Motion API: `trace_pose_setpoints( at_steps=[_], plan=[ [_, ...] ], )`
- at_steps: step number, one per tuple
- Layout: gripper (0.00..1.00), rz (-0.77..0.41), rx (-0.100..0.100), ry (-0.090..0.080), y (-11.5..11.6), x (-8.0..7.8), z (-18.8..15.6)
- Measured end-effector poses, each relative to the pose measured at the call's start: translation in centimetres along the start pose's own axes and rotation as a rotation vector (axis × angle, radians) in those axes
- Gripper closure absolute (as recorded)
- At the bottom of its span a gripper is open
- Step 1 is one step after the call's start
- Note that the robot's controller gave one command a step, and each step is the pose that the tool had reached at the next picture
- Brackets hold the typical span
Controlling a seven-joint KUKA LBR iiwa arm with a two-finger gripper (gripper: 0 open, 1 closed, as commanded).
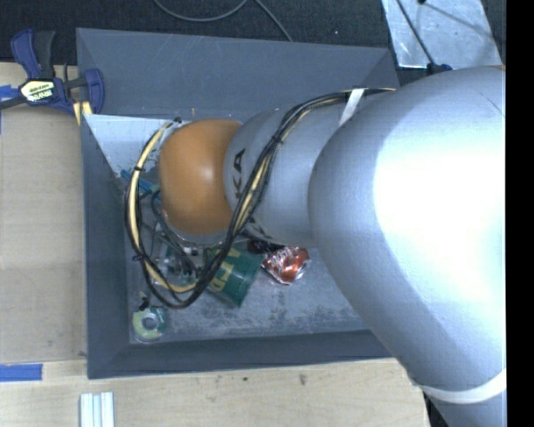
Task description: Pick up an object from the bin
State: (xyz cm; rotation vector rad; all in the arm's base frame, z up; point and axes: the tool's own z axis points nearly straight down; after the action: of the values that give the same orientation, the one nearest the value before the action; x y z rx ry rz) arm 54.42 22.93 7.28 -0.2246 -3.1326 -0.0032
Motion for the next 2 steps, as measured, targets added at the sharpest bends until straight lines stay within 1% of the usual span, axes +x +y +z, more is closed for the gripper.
trace_pose_setpoints(
  at_steps=[1,2],
  plan=[
    [0.0,0.153,-0.007,-0.006,-1.2,0.3,-3.0],
    [0.0,0.238,-0.006,-0.008,0.1,-0.5,-1.3]
  ],
)
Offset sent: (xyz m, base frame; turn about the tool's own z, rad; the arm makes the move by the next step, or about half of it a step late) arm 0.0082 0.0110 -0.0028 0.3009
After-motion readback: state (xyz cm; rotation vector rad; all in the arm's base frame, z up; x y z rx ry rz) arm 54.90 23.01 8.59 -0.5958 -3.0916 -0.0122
